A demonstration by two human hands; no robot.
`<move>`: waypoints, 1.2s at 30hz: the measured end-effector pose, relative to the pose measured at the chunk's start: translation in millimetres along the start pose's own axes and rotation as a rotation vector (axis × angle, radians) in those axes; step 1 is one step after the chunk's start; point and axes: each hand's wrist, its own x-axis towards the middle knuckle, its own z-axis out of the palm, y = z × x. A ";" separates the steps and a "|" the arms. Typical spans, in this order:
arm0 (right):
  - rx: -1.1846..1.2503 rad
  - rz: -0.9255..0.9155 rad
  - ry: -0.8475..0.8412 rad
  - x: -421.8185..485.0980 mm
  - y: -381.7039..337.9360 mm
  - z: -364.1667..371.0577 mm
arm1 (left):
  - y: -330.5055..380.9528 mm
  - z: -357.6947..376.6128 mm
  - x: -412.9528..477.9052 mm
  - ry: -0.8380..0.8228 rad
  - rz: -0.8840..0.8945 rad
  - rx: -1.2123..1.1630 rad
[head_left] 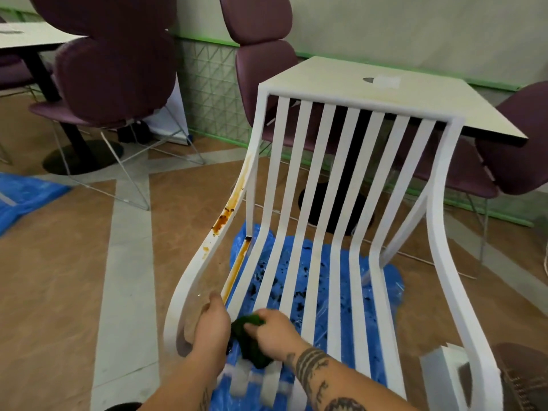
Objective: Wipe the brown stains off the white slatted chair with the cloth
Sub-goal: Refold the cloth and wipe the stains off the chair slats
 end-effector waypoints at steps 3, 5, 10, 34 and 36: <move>0.463 -0.010 0.113 -21.0 -3.7 -19.9 | 0.1 1.1 -16.1 -0.172 0.033 0.082; 0.639 -0.019 0.124 -39.4 -12.8 -34.9 | 1.6 4.0 -26.7 -0.324 0.013 0.056; 0.718 -0.063 0.096 -79.1 -22.4 -63.1 | 11.6 1.8 -60.7 -0.504 0.141 0.096; 0.850 -0.255 0.210 -196.8 -106.7 -146.7 | 86.3 -8.1 -159.2 -0.516 0.745 0.254; 0.832 -0.294 0.278 -202.9 -111.9 -154.1 | 89.8 -10.4 -162.6 -0.480 0.823 0.322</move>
